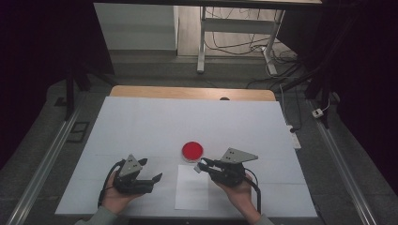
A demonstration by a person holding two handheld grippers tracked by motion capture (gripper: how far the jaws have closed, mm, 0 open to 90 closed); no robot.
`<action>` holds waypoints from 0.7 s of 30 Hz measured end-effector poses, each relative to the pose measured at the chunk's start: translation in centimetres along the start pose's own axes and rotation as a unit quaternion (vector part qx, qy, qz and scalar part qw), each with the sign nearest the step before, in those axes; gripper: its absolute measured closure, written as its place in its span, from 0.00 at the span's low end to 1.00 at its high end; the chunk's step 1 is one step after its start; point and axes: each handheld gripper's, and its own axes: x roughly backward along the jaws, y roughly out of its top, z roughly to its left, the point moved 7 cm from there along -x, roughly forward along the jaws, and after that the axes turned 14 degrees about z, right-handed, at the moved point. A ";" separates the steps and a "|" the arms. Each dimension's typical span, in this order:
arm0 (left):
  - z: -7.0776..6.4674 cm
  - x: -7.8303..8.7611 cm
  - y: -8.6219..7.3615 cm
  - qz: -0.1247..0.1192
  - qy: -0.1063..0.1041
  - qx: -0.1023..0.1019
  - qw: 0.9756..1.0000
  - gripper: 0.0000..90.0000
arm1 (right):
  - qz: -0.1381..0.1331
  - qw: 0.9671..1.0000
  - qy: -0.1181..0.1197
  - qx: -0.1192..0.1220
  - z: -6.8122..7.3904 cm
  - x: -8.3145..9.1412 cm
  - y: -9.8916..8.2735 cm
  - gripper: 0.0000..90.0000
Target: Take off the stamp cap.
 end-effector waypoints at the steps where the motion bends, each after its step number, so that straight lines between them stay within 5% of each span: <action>1: -0.1 -0.1 0.1 0.000 -0.001 -0.001 1.000 0.25 | 0.000 1.000 0.000 0.000 0.0 0.0 0.0 0.84; 21: -2.0 -1.3 2.4 -0.003 -0.004 -0.007 1.000 0.26 | -0.018 1.000 -0.001 -0.016 -0.1 0.6 0.4 0.84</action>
